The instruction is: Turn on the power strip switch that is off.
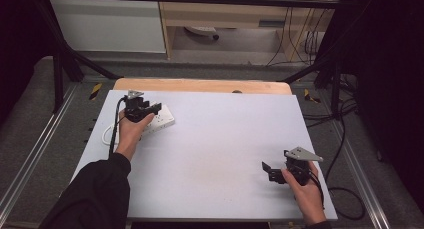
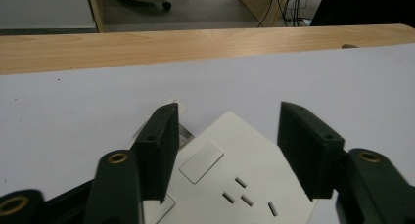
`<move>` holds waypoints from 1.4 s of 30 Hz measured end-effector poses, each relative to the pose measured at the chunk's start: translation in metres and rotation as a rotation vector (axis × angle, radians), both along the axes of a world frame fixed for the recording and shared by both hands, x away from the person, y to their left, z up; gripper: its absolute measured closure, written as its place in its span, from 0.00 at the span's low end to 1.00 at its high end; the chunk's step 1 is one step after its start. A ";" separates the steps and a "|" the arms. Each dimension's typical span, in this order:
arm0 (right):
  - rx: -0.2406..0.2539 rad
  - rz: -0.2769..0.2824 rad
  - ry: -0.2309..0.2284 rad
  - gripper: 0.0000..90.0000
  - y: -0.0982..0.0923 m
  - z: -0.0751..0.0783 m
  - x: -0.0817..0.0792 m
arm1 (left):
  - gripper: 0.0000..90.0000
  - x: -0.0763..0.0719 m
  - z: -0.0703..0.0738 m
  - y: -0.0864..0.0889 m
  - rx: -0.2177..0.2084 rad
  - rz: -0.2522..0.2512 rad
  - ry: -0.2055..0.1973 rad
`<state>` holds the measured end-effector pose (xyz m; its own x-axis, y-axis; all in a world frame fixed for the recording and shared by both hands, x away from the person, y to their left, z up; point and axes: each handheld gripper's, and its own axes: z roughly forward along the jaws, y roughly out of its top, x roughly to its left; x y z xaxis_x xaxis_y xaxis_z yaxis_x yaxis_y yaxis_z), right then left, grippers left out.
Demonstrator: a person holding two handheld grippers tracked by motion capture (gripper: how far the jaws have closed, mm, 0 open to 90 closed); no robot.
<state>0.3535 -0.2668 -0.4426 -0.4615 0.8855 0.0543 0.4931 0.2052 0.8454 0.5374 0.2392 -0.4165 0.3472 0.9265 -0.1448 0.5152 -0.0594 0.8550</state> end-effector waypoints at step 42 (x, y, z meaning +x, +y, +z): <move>0.005 0.002 -0.002 0.03 0.001 0.000 0.001 | 0.08 -0.016 0.024 0.005 -0.053 -0.043 0.002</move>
<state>0.3547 -0.2661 -0.4426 -0.4630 0.8845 0.0577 0.4912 0.2019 0.8473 0.5210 0.2442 -0.3925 0.3863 0.9018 -0.1935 0.5147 -0.0367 0.8566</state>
